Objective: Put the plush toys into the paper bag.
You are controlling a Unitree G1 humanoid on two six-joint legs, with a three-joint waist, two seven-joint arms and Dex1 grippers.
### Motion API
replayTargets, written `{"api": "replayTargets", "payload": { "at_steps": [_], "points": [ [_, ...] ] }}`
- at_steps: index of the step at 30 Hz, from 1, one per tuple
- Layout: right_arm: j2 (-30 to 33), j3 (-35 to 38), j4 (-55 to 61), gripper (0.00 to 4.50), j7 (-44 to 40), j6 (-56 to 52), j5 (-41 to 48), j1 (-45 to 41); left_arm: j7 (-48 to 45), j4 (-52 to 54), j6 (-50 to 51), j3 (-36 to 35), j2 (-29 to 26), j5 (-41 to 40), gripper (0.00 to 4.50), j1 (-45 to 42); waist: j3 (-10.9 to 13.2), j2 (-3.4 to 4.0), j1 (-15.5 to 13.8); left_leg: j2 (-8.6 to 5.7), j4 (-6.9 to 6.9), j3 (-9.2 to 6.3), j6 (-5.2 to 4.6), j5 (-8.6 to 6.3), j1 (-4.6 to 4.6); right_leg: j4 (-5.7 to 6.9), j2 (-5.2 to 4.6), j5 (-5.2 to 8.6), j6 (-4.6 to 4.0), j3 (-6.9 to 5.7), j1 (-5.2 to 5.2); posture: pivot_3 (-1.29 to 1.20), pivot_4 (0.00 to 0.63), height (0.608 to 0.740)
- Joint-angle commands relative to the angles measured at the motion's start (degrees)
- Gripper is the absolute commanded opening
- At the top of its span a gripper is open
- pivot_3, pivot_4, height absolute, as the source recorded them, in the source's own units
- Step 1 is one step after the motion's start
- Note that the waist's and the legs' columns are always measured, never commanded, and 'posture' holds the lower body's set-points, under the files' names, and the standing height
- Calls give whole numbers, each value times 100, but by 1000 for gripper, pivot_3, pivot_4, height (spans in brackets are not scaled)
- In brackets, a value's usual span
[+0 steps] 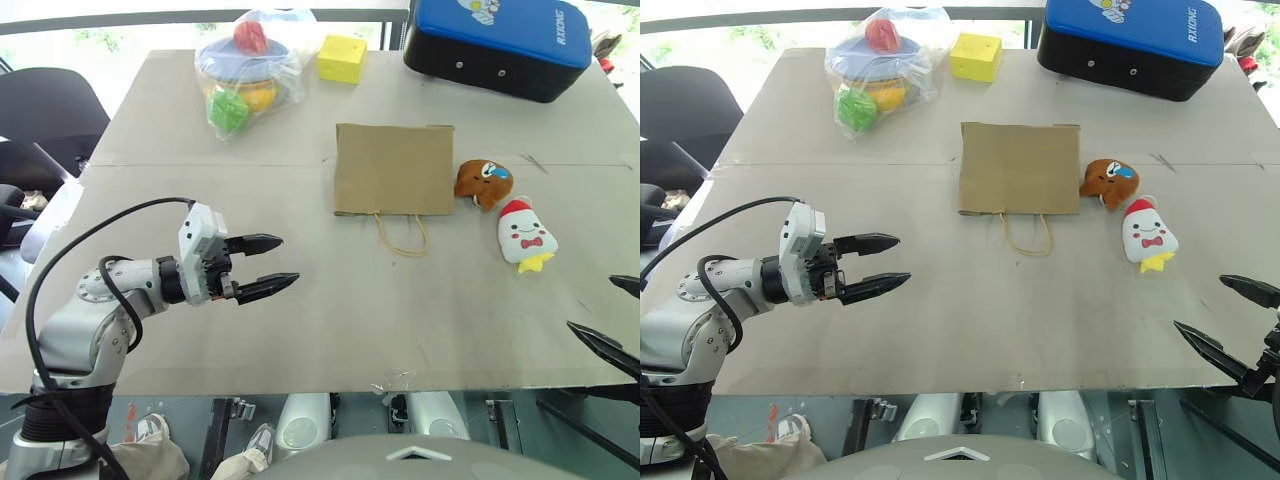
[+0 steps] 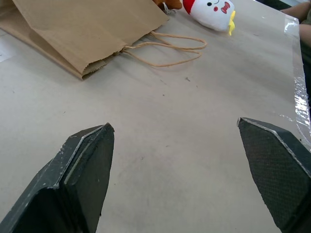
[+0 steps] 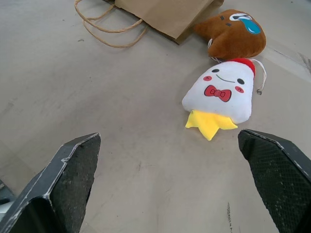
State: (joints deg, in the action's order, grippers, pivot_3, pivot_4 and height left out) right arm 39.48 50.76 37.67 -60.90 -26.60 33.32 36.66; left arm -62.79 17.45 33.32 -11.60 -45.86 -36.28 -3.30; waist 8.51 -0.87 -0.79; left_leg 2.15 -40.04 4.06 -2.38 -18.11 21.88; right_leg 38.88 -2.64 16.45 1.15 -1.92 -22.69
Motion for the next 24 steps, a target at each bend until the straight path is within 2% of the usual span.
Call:
{"api": "replayTargets", "payload": {
  "at_steps": [1, 4, 9, 13, 17, 20, 24],
  "points": [
    [-42, 51, 59, 4494, 196, 210, 26, -151, -36, 65, -64, 116, 36, -69, 4403, -287, 0, 0, 0, 0, 0, 0, 0, 0, 0, 0, 0, 0, 0, 0, 0, 0, 150, 733],
    [-60, -210, 257, 4494, 563, 169, 140, -502, 99, -12, -91, 554, 303, 71, 4403, -848, 0, -2, -19, -1, -5, -1, 0, 0, 0, 2, 0, 0, 0, -2, 4, 0, 150, 733],
    [-211, -427, 697, 4494, 944, 288, 336, -861, 355, -353, -852, 1172, 821, 812, 4403, -1659, -1, -1, -9, -6, -5, 0, 0, 0, 1, 0, 9, -1, 1, 7, 5, 0, 150, 733],
    [-128, -803, 1185, 4494, 1079, 204, 269, -685, 302, -899, -1670, 2032, 803, 2012, 4403, -2290, -1, -1, -7, -4, -6, -1, 1, 1, -1, -3, 28, 0, 2, 17, 3, 0, 150, 733],
    [-80, -1237, 1651, 4494, 1578, 1, -145, -551, 95, -2057, -3327, 2820, 1179, 3015, 4403, -3071, -1, -2, -21, -5, -6, 0, 1, 1, -2, -3, 50, 0, 2, 35, 0, 0, 150, 733],
    [-146, -1372, 1797, 4494, 1736, -11, -201, -486, 113, -2899, -4279, 3104, 1468, 3456, 4403, -3396, -1, -2, -18, -10, -12, 3, -1, 0, 2, -3, 51, 0, 2, 41, -3, 0, 150, 733],
    [-234, -1388, 1989, 4494, 1915, -37, -222, -329, 278, -3715, -4898, 3212, 1859, 3727, 4403, -3735, 0, -2, -12, -6, -14, 3, -1, 0, 3, -3, 57, 1, 3, 42, -5, 0, 150, 733]
  ]
}}
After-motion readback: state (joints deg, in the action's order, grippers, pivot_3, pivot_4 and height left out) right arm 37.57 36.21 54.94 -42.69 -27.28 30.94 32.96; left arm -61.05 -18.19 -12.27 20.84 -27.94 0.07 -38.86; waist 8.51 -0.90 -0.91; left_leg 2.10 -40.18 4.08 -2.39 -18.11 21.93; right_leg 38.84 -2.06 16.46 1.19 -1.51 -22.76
